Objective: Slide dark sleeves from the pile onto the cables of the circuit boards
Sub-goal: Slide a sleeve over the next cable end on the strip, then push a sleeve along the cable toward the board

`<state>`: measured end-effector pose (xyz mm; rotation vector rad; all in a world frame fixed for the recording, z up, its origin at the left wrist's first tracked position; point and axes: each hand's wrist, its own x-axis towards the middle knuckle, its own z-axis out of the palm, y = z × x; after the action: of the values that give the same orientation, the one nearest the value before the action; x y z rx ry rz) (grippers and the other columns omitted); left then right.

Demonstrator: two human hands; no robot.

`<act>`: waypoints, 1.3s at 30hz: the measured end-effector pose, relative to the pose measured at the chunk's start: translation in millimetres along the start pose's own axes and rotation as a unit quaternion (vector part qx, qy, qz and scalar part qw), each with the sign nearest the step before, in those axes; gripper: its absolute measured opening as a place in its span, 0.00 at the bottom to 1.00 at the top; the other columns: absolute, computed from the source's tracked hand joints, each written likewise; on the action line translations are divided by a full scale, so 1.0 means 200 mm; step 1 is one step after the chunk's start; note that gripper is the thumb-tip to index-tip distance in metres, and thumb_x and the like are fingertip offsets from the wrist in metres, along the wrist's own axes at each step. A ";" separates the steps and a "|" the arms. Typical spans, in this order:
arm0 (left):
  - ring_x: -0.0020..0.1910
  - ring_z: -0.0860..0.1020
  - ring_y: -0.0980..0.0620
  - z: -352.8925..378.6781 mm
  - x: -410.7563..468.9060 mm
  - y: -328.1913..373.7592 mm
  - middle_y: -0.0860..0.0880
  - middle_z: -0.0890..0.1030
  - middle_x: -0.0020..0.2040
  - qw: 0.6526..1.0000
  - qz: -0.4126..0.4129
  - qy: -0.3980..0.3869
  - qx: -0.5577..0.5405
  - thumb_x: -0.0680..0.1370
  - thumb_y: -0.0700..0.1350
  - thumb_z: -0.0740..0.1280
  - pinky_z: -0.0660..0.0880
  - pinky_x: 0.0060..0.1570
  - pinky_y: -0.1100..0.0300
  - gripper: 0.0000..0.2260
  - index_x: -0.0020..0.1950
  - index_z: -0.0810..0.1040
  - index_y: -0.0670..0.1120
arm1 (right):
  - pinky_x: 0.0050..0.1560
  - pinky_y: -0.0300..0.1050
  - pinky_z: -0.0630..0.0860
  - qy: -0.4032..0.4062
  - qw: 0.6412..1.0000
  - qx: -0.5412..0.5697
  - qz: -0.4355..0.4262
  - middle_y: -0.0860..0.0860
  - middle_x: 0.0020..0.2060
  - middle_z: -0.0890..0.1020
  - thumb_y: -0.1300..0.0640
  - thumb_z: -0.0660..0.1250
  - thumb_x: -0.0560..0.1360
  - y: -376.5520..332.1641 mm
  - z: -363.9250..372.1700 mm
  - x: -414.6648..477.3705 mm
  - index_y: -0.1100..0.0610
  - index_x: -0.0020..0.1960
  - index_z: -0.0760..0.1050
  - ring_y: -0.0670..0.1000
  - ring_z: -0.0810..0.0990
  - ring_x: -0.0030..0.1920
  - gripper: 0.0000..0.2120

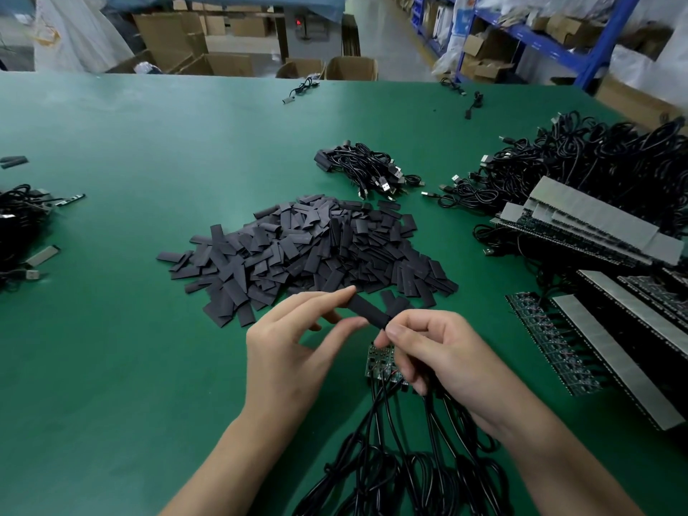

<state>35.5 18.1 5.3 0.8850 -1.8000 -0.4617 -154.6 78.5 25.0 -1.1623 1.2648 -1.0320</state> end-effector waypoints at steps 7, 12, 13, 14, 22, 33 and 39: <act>0.43 0.80 0.62 0.00 0.00 0.00 0.55 0.84 0.47 1.000 0.005 -0.013 0.005 0.74 0.49 0.76 0.76 0.46 0.68 0.14 0.57 0.87 0.47 | 0.30 0.34 0.71 0.010 1.000 0.009 -0.006 0.50 0.28 0.79 0.56 0.65 0.84 -0.01 0.02 -0.01 0.52 0.44 0.84 0.47 0.74 0.25 0.13; 0.46 0.82 0.60 -0.01 0.01 -0.01 0.55 0.85 0.50 0.999 0.018 -0.032 0.004 0.76 0.52 0.75 0.78 0.46 0.65 0.14 0.58 0.87 0.47 | 0.29 0.32 0.70 0.013 1.000 0.013 -0.001 0.50 0.28 0.80 0.55 0.65 0.83 -0.01 0.03 0.00 0.51 0.44 0.84 0.46 0.74 0.25 0.12; 0.46 0.82 0.60 -0.01 0.02 -0.02 0.56 0.85 0.50 0.999 0.023 -0.031 0.008 0.77 0.52 0.74 0.78 0.46 0.64 0.14 0.58 0.87 0.47 | 0.29 0.32 0.70 0.012 1.000 0.016 0.001 0.50 0.28 0.80 0.55 0.65 0.83 -0.01 0.03 0.00 0.50 0.44 0.85 0.46 0.75 0.25 0.13; 0.46 0.83 0.60 -0.01 0.02 -0.02 0.56 0.85 0.50 0.999 0.025 -0.029 0.012 0.77 0.52 0.73 0.79 0.45 0.63 0.13 0.58 0.87 0.47 | 0.30 0.32 0.70 0.013 1.000 0.015 0.001 0.50 0.28 0.80 0.55 0.65 0.83 -0.01 0.03 0.00 0.50 0.44 0.85 0.46 0.75 0.25 0.13; 0.47 0.85 0.55 0.00 0.02 0.02 0.54 0.88 0.45 0.973 -0.137 -0.050 -0.178 0.76 0.47 0.75 0.79 0.49 0.64 0.09 0.55 0.88 0.53 | 0.31 0.34 0.70 0.026 1.000 -0.010 -0.009 0.50 0.29 0.81 0.55 0.65 0.84 0.00 0.01 0.00 0.51 0.45 0.84 0.47 0.76 0.27 0.12; 0.40 0.86 0.49 0.01 0.05 0.04 0.43 0.87 0.40 0.864 -0.300 0.009 -0.405 0.71 0.45 0.75 0.80 0.41 0.62 0.08 0.49 0.87 0.51 | 0.58 0.32 0.71 0.034 0.956 -0.283 -0.072 0.37 0.52 0.84 0.44 0.76 0.74 -0.03 -0.13 -0.02 0.40 0.53 0.84 0.41 0.80 0.58 0.08; 0.39 0.85 0.51 0.00 0.05 0.02 0.43 0.87 0.41 0.858 -0.314 0.009 -0.407 0.73 0.47 0.74 0.79 0.39 0.63 0.08 0.51 0.87 0.52 | 0.51 0.42 0.74 0.046 0.932 -0.352 -0.076 0.38 0.46 0.83 0.50 0.74 0.77 -0.01 -0.15 0.00 0.43 0.44 0.84 0.43 0.79 0.51 0.03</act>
<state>33.0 12.5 14.2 0.8168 -1.0573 -1.4943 -184.4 77.1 29.3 -1.7902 1.7114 -0.7544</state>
